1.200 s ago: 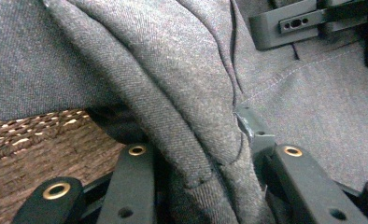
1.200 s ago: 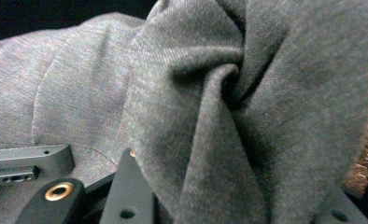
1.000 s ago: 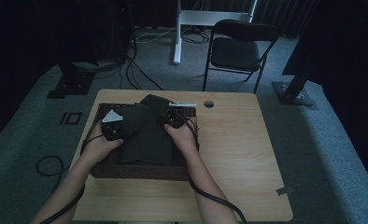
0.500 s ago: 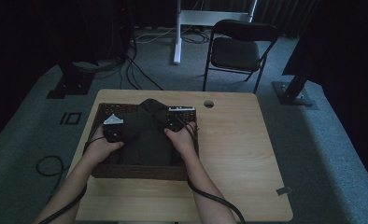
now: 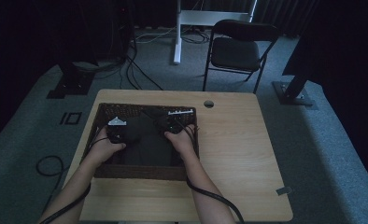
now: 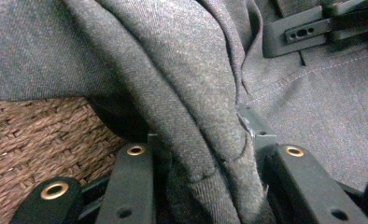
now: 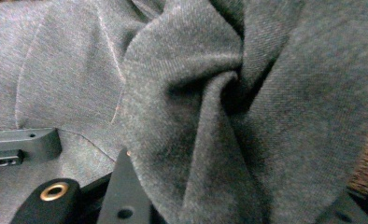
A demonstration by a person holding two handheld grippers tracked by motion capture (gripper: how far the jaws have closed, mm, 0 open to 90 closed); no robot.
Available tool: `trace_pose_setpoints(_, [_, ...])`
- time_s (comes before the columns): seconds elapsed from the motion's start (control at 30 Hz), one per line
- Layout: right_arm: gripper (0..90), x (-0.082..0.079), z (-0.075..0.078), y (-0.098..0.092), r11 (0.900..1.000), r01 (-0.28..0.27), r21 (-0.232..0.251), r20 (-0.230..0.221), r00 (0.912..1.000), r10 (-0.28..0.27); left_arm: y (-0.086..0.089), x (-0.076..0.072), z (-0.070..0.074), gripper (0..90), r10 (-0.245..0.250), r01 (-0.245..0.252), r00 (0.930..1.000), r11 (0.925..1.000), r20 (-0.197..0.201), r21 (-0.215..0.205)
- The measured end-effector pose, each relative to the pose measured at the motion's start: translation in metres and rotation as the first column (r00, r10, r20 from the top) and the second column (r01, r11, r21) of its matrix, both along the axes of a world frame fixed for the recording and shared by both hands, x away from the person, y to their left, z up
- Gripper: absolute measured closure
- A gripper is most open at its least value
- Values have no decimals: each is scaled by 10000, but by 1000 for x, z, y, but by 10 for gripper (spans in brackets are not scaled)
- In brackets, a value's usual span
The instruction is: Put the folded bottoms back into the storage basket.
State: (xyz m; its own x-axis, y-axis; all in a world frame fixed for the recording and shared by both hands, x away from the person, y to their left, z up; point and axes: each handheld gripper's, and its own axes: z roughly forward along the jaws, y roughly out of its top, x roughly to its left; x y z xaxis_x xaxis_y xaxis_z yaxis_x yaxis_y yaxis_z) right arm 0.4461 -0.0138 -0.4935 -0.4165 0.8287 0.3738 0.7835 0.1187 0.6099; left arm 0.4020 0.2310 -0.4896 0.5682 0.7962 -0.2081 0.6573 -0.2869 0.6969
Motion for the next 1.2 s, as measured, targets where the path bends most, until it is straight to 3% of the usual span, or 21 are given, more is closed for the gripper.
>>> trace_pose_setpoints(0.2, [588, 1, -6, 3, 9975, 61, -704, -39, 10000, -64, -5, 2, -8, 641, 51, -50, 10000, 9995, -50, 320])
trace_pose_setpoints(0.37, [555, 1, -9, 2, 9961, 169, -862, -153, 9997, -182, -7, 3, -11, 617, 68, -66, 10000, 9990, -39, 451])
trace_pose_setpoints(0.47, [453, 2, -13, 1, 9952, 28, -978, 25, 10000, -25, -5, 3, -13, 576, 240, -237, 9997, 9990, -83, 378])
trace_pose_setpoints(0.6, [388, 3, -15, 0, 9942, -148, -1068, 255, 9995, 176, -5, 4, -14, 496, 545, -541, 9985, 9972, -66, 514])
trace_pose_setpoints(0.67, [304, 3, -11, 0, 9892, -198, -1454, 469, 9985, 269, -5, 5, -14, 392, 743, -746, 9972, 9952, 69, 637])
trace_pose_setpoints(0.73, [260, 4, -7, 0, 9850, -364, -1687, 768, 9958, 500, -3, 6, -13, 357, 880, -882, 9961, 9945, 54, 563])
trace_pose_setpoints(0.9, [192, 4, 2, -5, 9842, -248, -1753, 1101, 9929, 446, -1, 6, -8, 258, 1246, -1266, 9916, 9896, 337, 676])
trace_pose_setpoints(1.2, [168, 0, 34, -13, 9877, -255, -1542, 1832, 9816, 540, 6, 5, 18, 249, 1481, -1538, 9856, 9857, 812, 695])
